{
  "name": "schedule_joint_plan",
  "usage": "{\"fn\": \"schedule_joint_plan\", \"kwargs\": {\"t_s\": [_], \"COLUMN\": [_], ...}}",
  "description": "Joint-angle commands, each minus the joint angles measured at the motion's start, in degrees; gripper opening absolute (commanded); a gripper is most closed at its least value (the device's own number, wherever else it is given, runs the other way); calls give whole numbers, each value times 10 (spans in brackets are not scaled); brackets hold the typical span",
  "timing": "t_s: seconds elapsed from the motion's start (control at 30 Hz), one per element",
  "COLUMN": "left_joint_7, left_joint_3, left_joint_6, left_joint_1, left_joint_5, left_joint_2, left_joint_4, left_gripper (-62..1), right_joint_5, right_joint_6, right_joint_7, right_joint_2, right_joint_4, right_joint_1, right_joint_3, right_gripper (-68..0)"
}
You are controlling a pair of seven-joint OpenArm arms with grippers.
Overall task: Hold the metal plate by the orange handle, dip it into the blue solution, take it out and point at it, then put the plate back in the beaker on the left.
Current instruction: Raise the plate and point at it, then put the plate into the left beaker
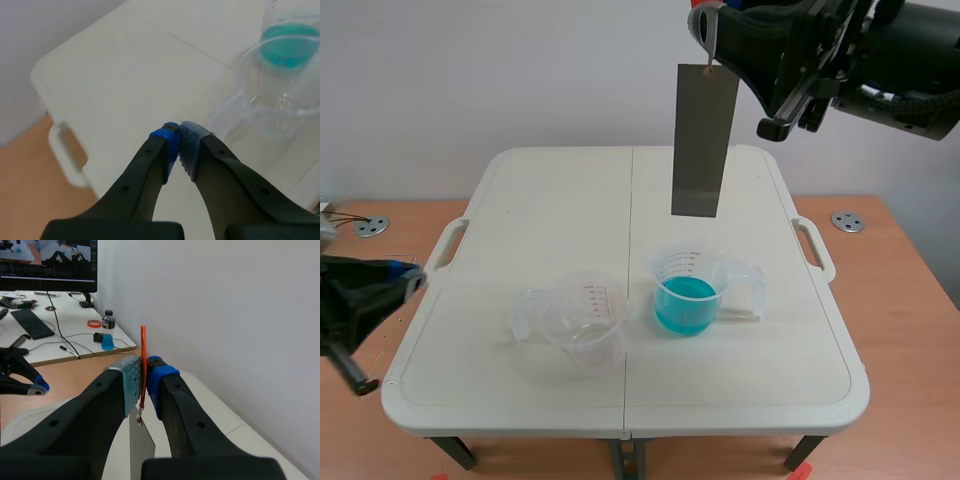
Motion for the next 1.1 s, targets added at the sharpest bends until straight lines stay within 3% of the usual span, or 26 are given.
{"fn": "schedule_joint_plan", "kwargs": {"t_s": [0.0,0.17,0.33,0.53,0.77,1.07], "left_joint_7": [-15,-21,-21,-21,-19,3], "left_joint_3": [-16,-67,-85,-83,-56,8], "left_joint_6": [5,55,118,116,112,112], "left_joint_1": [35,153,251,312,322,322], "left_joint_5": [-15,-33,-33,-30,-25,27], "left_joint_2": [-23,-73,-79,-74,-63,-8], "left_joint_4": [13,10,-18,-79,-139,-176], "left_gripper": [-582,-582,-582,-582,-582,-582], "right_joint_5": [9,10,10,10,8,8], "right_joint_6": [3,3,3,3,3,3], "right_joint_7": [11,10,5,-10,-25,-60], "right_joint_2": [4,-3,-18,-40,-61,-95], "right_joint_4": [12,14,19,19,27,47], "right_joint_1": [7,7,7,7,7,7], "right_joint_3": [5,5,4,-2,-28,-56], "right_gripper": [-662,-662,-662,-662,-662,-662]}}
